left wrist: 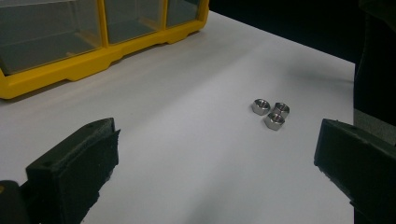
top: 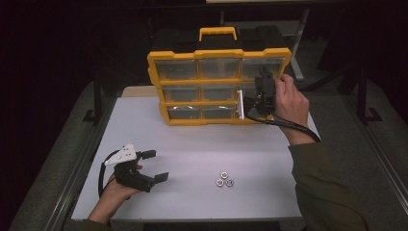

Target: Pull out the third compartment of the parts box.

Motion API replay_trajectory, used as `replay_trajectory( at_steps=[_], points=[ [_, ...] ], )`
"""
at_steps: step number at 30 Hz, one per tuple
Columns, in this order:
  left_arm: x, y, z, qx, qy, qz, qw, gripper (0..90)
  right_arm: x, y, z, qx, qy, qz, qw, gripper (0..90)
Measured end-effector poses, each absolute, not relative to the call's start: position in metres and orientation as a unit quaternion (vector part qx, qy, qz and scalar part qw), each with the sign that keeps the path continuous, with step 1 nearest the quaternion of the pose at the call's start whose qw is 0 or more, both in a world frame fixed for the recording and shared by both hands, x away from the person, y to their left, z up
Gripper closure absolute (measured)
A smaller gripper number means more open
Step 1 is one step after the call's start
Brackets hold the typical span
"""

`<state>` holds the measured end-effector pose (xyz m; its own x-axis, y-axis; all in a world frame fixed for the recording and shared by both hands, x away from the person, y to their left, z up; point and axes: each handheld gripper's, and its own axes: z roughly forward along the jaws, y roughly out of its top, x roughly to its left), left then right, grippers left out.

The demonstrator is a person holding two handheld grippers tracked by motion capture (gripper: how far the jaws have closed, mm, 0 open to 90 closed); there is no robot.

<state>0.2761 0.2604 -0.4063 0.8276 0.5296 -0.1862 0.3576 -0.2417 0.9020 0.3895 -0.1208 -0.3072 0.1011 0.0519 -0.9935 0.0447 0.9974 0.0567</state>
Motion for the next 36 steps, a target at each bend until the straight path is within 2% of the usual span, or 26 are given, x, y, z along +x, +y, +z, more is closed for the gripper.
replay_trajectory(
  at_steps=[17, 27, 36],
  points=[
    [0.276, 0.260, -0.406, 0.785, 0.280, 0.081, 0.546, 0.0, 0.394, -0.125, -0.297, 0.041, 0.662, -0.003, 0.748, 54.7],
    [0.277, 0.261, -0.406, 0.788, 0.277, 0.085, 0.544, 0.0, 0.395, -0.125, -0.290, 0.041, 0.657, -0.006, 0.753, 65.2],
    [0.277, 0.261, -0.406, 0.787, 0.277, 0.085, 0.545, 0.0, 0.398, -0.127, -0.288, 0.037, 0.654, -0.015, 0.755, 69.5]
  ],
)
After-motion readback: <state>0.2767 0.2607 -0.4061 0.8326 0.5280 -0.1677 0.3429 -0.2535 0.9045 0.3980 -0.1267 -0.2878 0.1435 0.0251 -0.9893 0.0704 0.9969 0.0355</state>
